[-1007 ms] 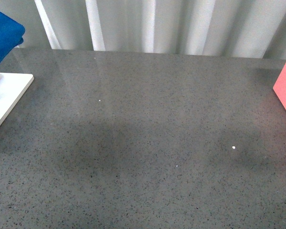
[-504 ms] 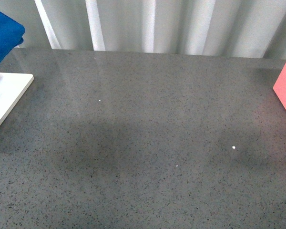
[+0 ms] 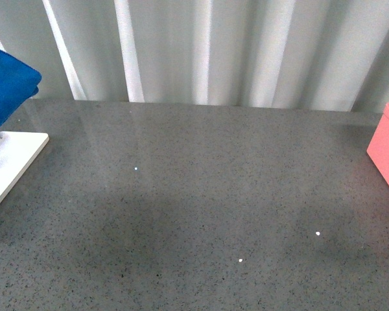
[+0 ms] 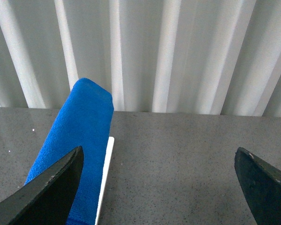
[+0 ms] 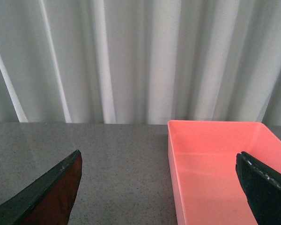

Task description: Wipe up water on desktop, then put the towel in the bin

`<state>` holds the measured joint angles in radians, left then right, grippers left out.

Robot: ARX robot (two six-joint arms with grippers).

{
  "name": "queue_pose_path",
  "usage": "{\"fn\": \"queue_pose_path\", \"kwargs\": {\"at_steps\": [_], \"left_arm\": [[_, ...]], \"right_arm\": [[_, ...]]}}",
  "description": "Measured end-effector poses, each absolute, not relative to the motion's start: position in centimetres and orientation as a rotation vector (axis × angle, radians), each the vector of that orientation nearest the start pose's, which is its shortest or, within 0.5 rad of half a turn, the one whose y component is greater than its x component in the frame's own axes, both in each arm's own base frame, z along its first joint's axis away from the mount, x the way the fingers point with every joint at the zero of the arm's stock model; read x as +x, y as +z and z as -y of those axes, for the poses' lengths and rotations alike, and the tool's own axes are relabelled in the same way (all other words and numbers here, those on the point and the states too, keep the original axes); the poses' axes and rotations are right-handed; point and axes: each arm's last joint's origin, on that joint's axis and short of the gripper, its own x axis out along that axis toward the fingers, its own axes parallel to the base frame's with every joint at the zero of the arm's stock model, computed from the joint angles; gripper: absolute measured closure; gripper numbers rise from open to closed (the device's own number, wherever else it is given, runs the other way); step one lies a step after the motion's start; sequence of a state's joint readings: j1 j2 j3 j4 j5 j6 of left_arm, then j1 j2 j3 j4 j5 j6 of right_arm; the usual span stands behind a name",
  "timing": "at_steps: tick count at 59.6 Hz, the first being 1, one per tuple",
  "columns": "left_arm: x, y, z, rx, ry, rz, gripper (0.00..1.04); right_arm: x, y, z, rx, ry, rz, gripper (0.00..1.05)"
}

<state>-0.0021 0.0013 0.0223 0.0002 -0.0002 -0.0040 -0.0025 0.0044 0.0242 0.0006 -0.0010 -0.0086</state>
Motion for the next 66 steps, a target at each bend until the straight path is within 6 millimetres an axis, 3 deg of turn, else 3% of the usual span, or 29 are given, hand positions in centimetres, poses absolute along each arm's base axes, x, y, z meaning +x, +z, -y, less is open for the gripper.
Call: {"fn": "queue_pose_path", "kwargs": {"at_steps": [20,28,36,43,47,53,66], "left_arm": [[9.6,17.1,0.0,-0.004,-0.002,0.021,0.07],[10.4,16.5,0.0,-0.07,-0.047,-0.163,0.07],[12.2,18.6,-0.4,-0.065,-0.111,-0.118,0.07],[15.3,21.5,-1.2,0.04,-0.095,-0.144,0.07],[17.2,21.7,-1.8,0.088,-0.08,-0.265,0.07],[22.1,22.2,-3.7,0.136,-0.034,-0.446,0.07],[29.7,23.6,-6.2,0.184,0.035,-0.529,0.07]], "right_arm": [[9.6,17.1,0.0,-0.009,-0.002,0.02,0.07],[9.6,17.2,0.0,-0.009,-0.002,0.021,0.07],[9.6,17.2,0.0,-0.009,-0.002,0.021,0.07],[9.6,17.2,0.0,-0.009,-0.002,0.021,0.07],[9.6,17.2,0.0,-0.009,-0.002,0.021,0.07],[9.6,17.2,0.0,-0.009,-0.002,0.021,0.07],[9.6,17.2,0.0,-0.009,-0.002,0.021,0.07]]}}
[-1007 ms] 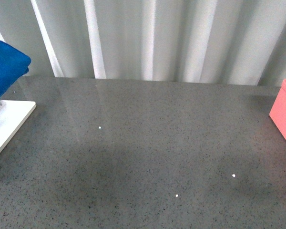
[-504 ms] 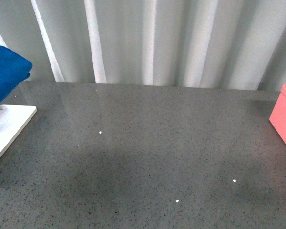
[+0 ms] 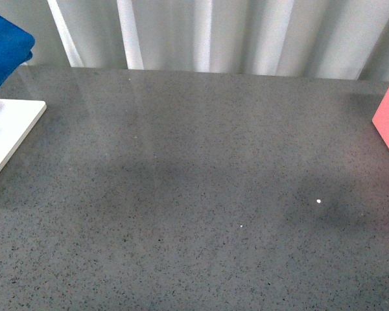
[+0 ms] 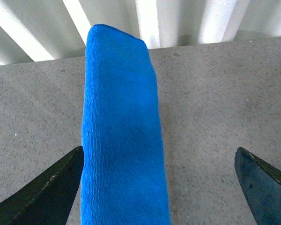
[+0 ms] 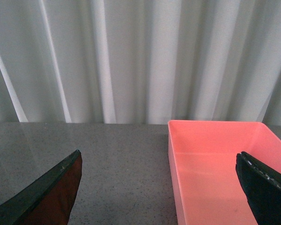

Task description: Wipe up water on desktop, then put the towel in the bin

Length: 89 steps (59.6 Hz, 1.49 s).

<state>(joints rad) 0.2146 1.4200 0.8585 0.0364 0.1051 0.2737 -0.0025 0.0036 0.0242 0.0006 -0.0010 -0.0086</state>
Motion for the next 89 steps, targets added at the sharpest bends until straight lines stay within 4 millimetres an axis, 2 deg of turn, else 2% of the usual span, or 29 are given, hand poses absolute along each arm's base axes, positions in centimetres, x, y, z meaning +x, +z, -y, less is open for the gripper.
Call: {"fn": "queue_pose_path", "kwargs": {"at_steps": [4,11,23,35,41,48,59,65,76,84,89], "left_arm": [[31.6,23.1,-6.7,0.223,0.064,-0.538,0.07],[33.8,22.1,-7.4,0.237,0.074,-0.579,0.07],[36.3,20.7,-8.2,0.272,0.103,-0.621,0.07],[37.7,20.0,-8.6,0.278,0.124,-0.646,0.07],[38.3,19.1,-8.7,0.282,0.131,-0.664,0.07],[38.6,17.7,-8.8,0.295,0.145,-0.699,0.07],[38.7,17.1,-8.5,0.299,0.148,-0.699,0.07],[38.6,17.1,-8.2,0.295,0.141,-0.699,0.28],[38.1,16.7,-8.0,0.307,0.138,-0.695,0.57],[37.5,16.6,-7.8,0.314,0.132,-0.695,0.87],[37.4,16.7,-7.5,0.311,0.119,-0.689,0.98]], "right_arm": [[9.6,17.2,0.0,-0.009,-0.002,0.021,0.07],[9.6,17.2,0.0,-0.009,-0.002,0.021,0.07],[9.6,17.2,0.0,-0.009,-0.001,0.021,0.07],[9.6,17.2,0.0,-0.009,-0.002,0.021,0.07],[9.6,17.2,0.0,-0.009,-0.002,0.021,0.07],[9.6,17.2,0.0,-0.009,-0.002,0.021,0.07],[9.6,17.2,0.0,-0.009,-0.002,0.021,0.07],[9.6,17.2,0.0,-0.009,-0.002,0.021,0.07],[9.6,17.2,0.0,-0.009,-0.001,0.021,0.07],[9.6,17.2,0.0,-0.009,-0.002,0.021,0.07],[9.6,17.2,0.0,-0.009,-0.001,0.021,0.07]]}}
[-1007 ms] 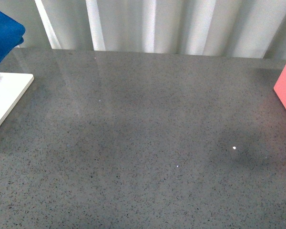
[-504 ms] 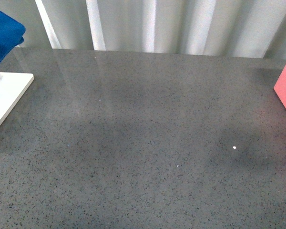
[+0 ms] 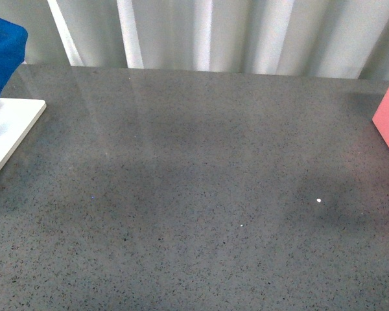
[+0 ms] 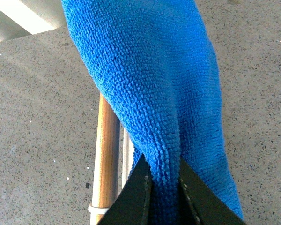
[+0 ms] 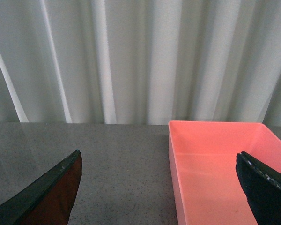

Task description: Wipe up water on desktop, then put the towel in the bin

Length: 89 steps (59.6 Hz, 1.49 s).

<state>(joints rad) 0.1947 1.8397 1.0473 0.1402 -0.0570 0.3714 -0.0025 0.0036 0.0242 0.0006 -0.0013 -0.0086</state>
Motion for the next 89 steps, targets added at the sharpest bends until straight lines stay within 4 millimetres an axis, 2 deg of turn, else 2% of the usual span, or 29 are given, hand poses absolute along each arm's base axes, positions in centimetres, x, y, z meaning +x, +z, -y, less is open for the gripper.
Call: {"fn": "queue_pose_path", "kwargs": {"at_steps": [2,10,25,35,41,45,51,57,69,73,76,81,84,85,89], "left_arm": [[37.3,16.8,-7.4,0.306,0.108,-0.684,1.01],[36.7,18.0,-6.6,0.258,0.039,-0.65,1.01],[35.0,23.3,-4.1,0.091,-0.173,-0.537,1.01],[33.1,27.7,-1.1,-0.105,-0.465,-0.435,1.01],[31.6,30.4,1.9,-0.224,-0.673,-0.331,1.01],[31.0,31.1,3.6,-0.276,-0.743,-0.291,1.01],[30.4,30.5,6.5,-0.326,-0.809,-0.303,1.01],[30.1,29.1,7.8,-0.326,-0.83,-0.345,1.01],[30.0,28.8,8.1,-0.325,-0.835,-0.355,1.01],[30.0,28.8,8.1,-0.325,-0.835,-0.355,1.01],[30.0,28.8,8.1,-0.324,-0.835,-0.355,1.01],[30.0,28.8,8.1,-0.324,-0.835,-0.354,1.01],[30.0,28.8,8.1,-0.324,-0.836,-0.354,1.01],[30.0,28.8,8.1,-0.324,-0.836,-0.354,1.01],[30.0,28.8,8.1,-0.324,-0.835,-0.354,1.01]], "right_arm": [[9.6,17.2,0.0,-0.009,-0.002,0.021,0.07],[9.6,17.2,0.0,-0.009,-0.002,0.021,0.07],[9.6,17.2,0.0,-0.009,-0.002,0.021,0.07],[9.6,17.2,0.0,-0.009,-0.002,0.021,0.07],[9.6,17.2,0.0,-0.009,-0.002,0.021,0.07],[9.6,17.2,0.0,-0.009,-0.001,0.021,0.07],[9.6,17.2,0.0,-0.009,-0.002,0.021,0.07],[9.6,17.2,0.0,-0.009,-0.002,0.021,0.07],[9.7,17.1,0.0,-0.005,-0.008,0.014,0.07],[10.0,17.1,0.1,0.023,-0.03,-0.125,0.07],[10.9,17.5,0.4,0.046,-0.01,-0.199,0.07],[13.1,19.0,0.8,0.128,0.106,-0.224,0.07],[14.8,19.9,0.7,0.17,0.262,-0.227,0.07],[15.5,20.2,0.5,0.179,0.369,-0.224,0.07],[17.1,20.4,-0.2,0.22,0.624,-0.247,0.07]]}}
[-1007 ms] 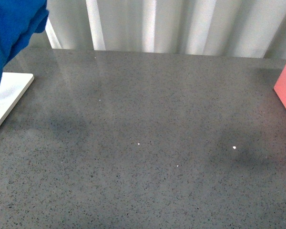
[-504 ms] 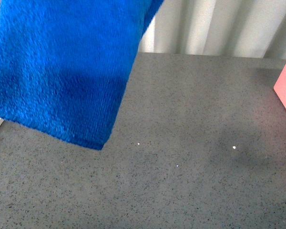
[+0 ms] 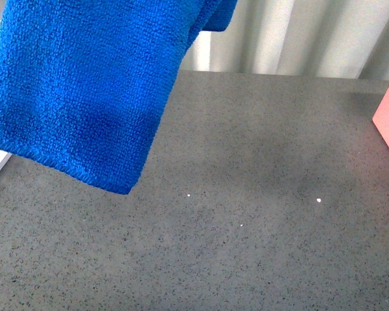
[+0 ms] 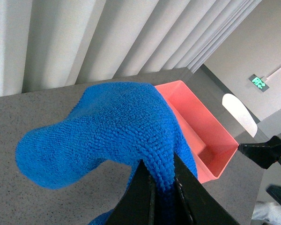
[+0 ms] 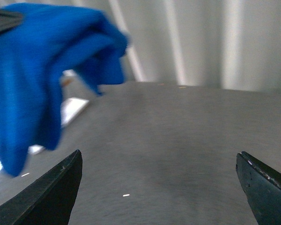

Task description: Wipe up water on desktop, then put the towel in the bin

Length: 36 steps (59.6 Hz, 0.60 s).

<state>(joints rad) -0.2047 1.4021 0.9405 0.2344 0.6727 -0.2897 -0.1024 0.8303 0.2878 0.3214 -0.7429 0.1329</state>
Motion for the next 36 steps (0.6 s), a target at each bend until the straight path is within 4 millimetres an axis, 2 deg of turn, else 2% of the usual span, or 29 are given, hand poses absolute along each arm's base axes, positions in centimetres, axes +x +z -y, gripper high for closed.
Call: {"fn": "queue_pose_path", "kwargs": {"at_steps": [6,9,11,23,36], "left_arm": [[30.0,28.8,8.1,-0.324,-0.835,-0.353,1.01],[30.0,28.8,8.1,-0.324,-0.835,-0.353,1.01],[30.0,28.8,8.1,-0.324,-0.835,-0.353,1.01],[30.0,28.8,8.1,-0.324,-0.835,-0.353,1.01],[30.0,28.8,8.1,-0.324,-0.835,-0.353,1.01]], "right_arm": [[18.4,20.2,-1.8,0.293,0.927,-0.274,0.07],[18.8,20.0,-3.5,0.283,1.134,-0.249,0.07],[19.0,19.9,-4.2,0.281,1.197,-0.24,0.07],[22.6,18.6,-8.3,0.321,1.276,-0.29,0.07],[24.4,18.3,-9.3,0.333,1.241,-0.289,0.07]]}}
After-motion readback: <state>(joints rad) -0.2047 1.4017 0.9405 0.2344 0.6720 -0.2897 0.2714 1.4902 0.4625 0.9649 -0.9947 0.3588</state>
